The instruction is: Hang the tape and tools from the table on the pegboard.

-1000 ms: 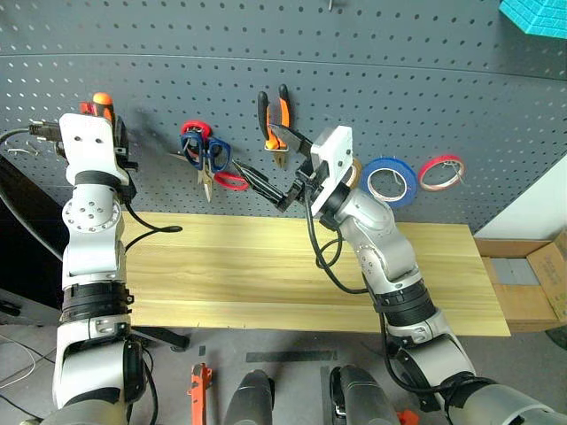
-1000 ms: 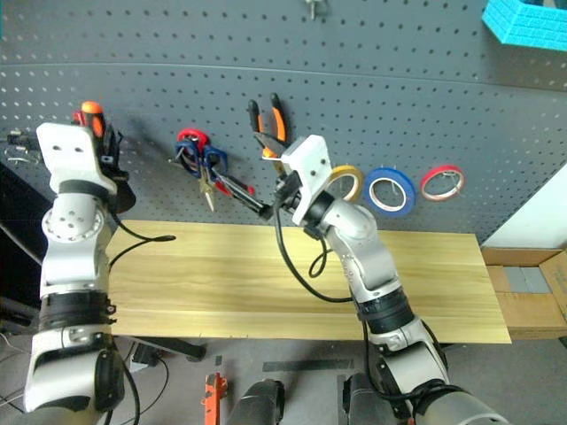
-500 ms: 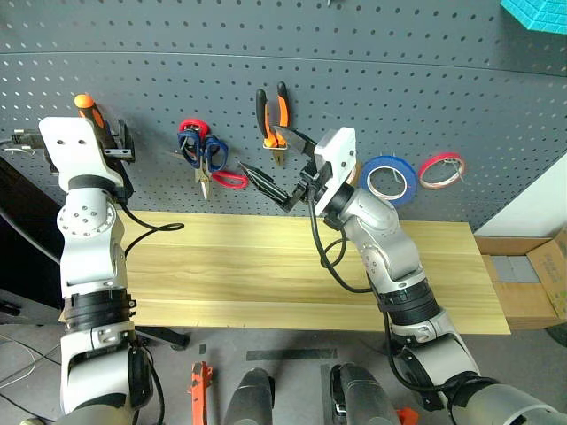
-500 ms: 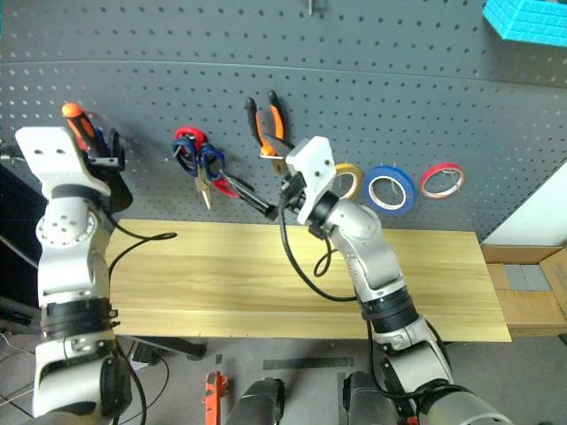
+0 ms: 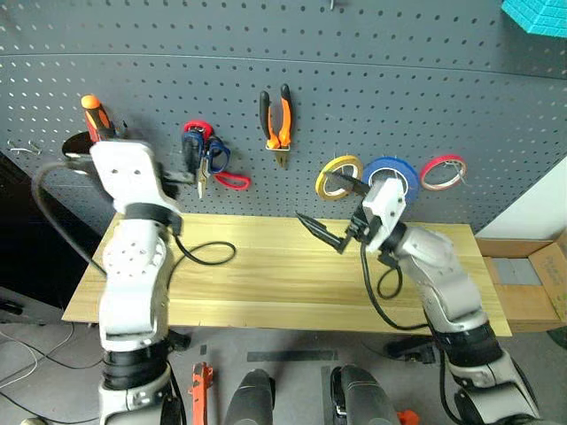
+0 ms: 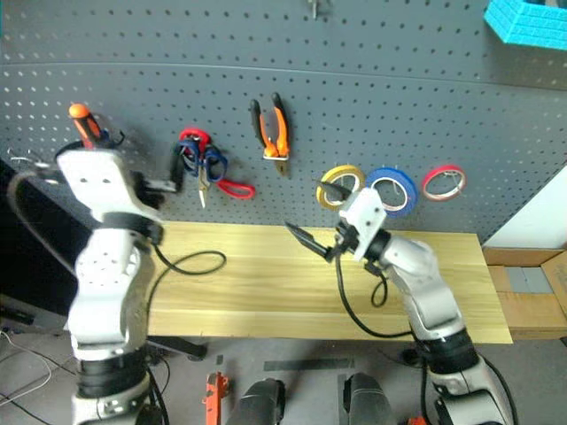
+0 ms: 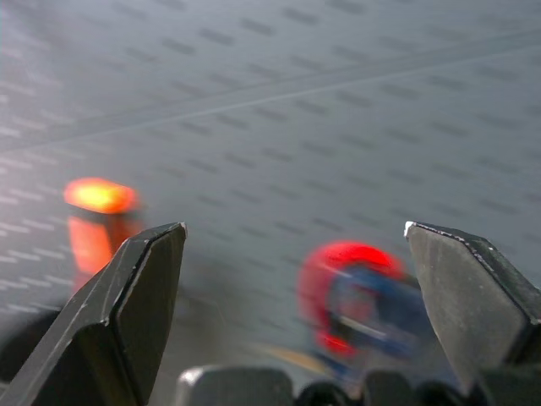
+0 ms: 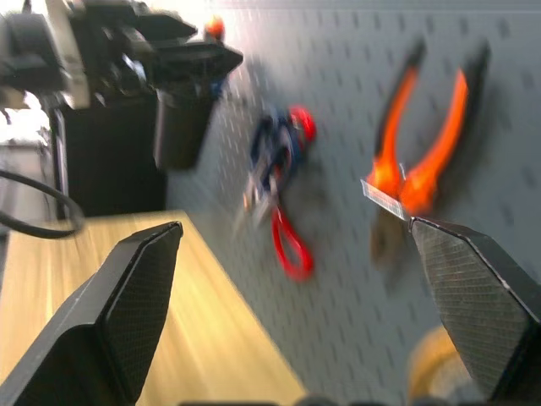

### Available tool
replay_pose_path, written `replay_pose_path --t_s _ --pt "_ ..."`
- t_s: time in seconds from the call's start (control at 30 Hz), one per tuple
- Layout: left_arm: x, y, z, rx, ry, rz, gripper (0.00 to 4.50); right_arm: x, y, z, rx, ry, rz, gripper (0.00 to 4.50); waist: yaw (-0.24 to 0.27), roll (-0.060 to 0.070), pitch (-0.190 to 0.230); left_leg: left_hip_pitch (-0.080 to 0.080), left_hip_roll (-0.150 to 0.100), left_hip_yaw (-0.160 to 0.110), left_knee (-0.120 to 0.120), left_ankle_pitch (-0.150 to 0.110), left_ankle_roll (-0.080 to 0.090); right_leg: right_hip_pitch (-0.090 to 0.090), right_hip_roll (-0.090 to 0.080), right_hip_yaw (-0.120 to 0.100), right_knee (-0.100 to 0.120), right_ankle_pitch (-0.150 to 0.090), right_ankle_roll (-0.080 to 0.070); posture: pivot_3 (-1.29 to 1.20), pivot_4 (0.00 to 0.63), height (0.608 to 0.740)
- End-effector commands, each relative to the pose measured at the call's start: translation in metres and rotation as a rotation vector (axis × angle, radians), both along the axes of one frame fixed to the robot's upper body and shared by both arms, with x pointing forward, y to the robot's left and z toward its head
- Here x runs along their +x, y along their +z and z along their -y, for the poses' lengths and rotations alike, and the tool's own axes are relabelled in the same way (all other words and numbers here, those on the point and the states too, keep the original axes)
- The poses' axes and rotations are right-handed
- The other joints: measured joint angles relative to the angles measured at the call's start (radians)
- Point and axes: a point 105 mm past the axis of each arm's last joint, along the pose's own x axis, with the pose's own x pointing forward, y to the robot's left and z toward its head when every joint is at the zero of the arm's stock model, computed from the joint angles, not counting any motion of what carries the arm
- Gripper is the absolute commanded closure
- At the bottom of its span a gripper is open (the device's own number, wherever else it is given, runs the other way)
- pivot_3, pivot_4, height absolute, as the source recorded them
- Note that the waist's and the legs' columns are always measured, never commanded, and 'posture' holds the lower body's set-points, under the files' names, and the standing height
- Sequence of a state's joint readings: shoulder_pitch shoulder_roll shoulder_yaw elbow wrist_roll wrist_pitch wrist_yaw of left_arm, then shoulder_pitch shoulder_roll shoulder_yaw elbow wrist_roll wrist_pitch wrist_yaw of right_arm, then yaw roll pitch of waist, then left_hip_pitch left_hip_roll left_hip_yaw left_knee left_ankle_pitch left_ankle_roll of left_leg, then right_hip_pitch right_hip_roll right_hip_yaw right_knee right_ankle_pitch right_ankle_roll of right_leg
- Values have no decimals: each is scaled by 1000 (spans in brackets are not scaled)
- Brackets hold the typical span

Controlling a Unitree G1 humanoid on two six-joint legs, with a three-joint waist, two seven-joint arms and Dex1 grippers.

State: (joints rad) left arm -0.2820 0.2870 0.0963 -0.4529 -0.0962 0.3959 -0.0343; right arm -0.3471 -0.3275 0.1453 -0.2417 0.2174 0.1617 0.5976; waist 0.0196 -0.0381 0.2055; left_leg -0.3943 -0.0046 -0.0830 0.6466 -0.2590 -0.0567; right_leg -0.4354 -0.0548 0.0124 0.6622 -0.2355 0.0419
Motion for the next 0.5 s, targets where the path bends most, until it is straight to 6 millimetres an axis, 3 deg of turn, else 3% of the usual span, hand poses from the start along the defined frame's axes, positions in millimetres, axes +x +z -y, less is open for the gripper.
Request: replay_pose_path --t_s 0.03,0.23,0.37,0.5 --pt "-2 -55 41 -16 -167 -214 48 15 -8 35 68 -271 -64 0 0 1 -8 1 0 0 0 0 0 1 0 1 0 0 0 78 117 740" --pt "22 -128 34 -141 -107 -522 48 30 -52 57 33 -550 -226 0 -6 4 -21 16 1 1 0 2 3 15 2 1 -1 0 0 23 84 740" --pt "42 -132 20 -126 -69 -546 48 35 -72 72 153 -681 -378 0 -20 5 -44 16 1 1 0 4 5 16 2 1 -1 1 1 1 61 740" --pt "48 -136 8 -71 -40 -553 48 36 -89 85 149 -771 -442 0 -26 6 -72 16 0 2 0 4 5 16 1 3 -2 2 2 -19 47 740"
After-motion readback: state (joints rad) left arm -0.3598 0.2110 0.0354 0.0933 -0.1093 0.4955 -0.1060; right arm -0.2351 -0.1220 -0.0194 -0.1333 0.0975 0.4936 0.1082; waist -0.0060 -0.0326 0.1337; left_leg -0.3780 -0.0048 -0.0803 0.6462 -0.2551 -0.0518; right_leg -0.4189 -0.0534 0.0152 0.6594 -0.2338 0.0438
